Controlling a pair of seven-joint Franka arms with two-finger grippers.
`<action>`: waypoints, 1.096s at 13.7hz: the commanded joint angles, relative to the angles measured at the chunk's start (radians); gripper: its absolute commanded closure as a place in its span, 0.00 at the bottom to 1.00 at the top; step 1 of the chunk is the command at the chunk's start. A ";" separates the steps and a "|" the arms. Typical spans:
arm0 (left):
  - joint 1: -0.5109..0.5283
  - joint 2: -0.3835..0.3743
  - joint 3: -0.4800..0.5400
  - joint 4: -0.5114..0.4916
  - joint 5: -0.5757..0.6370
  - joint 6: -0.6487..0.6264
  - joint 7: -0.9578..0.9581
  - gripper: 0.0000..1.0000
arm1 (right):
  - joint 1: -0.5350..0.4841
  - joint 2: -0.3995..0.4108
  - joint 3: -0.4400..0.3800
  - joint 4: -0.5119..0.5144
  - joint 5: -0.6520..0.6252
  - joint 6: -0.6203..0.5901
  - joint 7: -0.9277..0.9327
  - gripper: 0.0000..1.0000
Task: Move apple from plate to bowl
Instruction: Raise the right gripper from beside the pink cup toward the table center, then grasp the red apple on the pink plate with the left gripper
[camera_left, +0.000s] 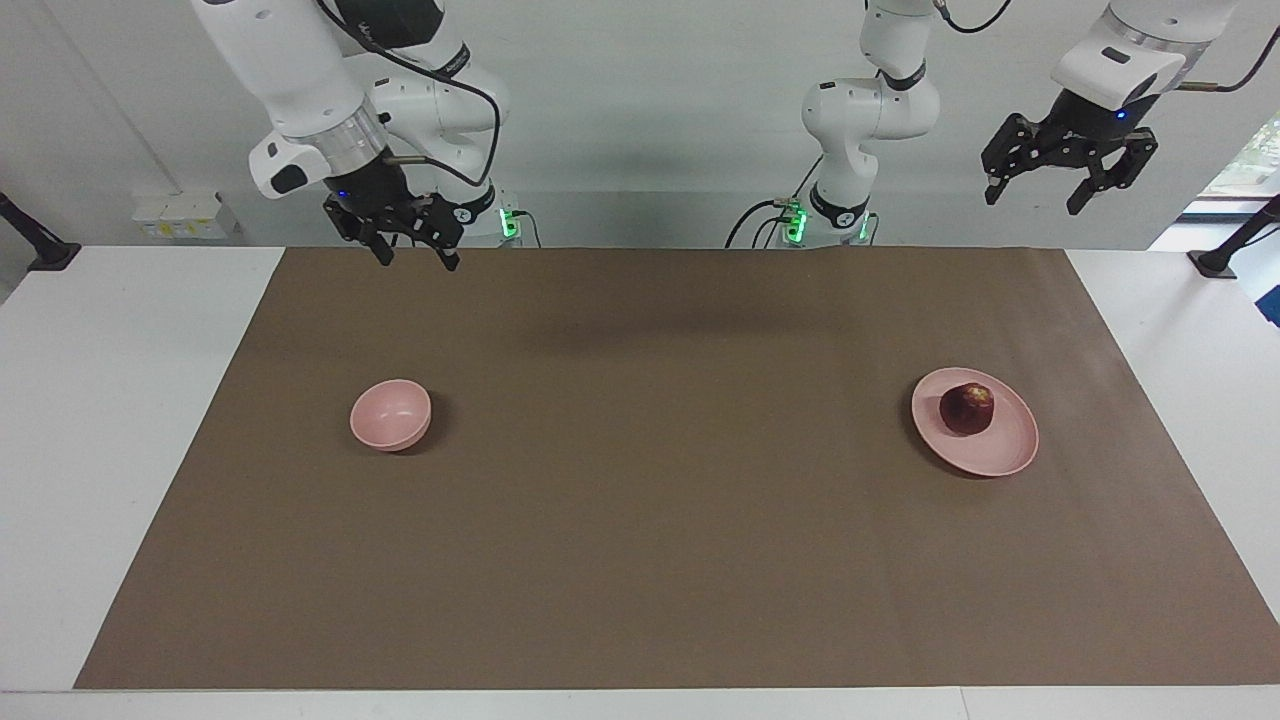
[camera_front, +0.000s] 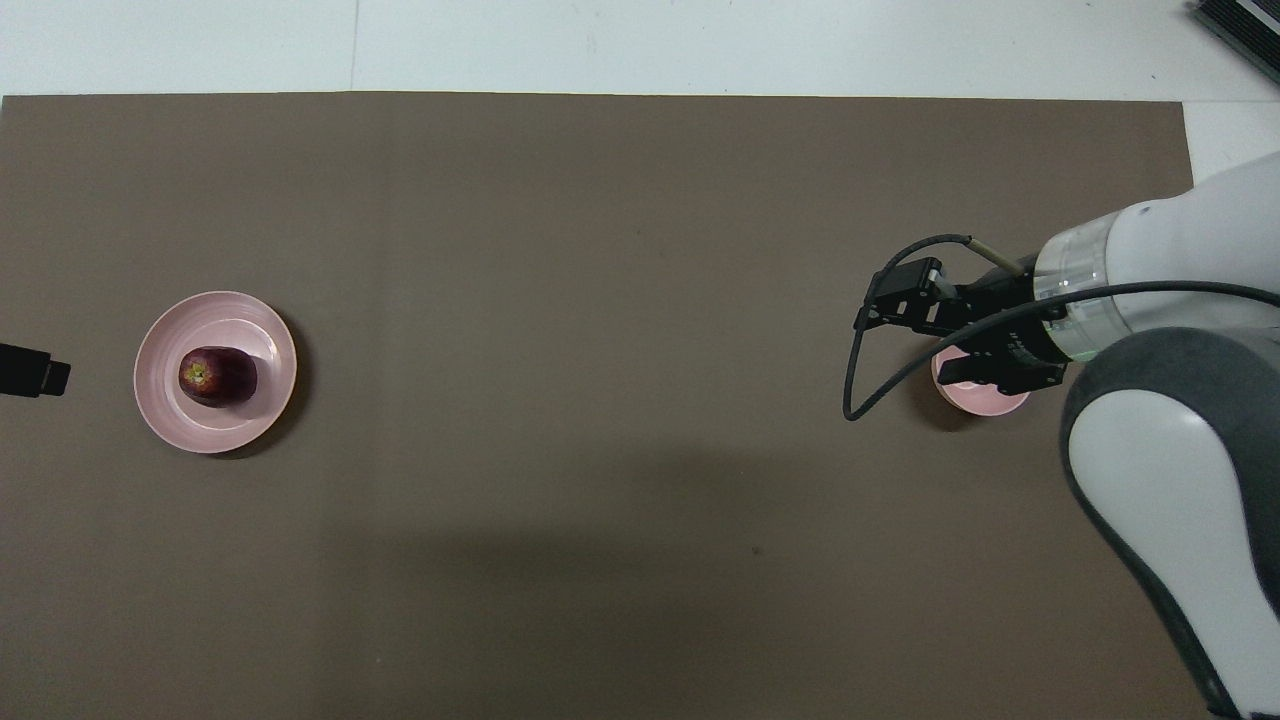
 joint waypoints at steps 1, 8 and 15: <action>0.026 -0.049 -0.008 -0.112 -0.002 0.084 0.026 0.00 | 0.022 0.023 0.006 -0.010 0.104 0.026 0.105 0.00; 0.072 -0.038 -0.008 -0.365 -0.003 0.382 0.078 0.00 | 0.107 0.040 0.006 -0.164 0.348 0.197 0.226 0.00; 0.126 0.056 -0.008 -0.527 -0.021 0.662 0.119 0.00 | 0.110 0.114 0.006 -0.160 0.589 0.204 0.432 0.00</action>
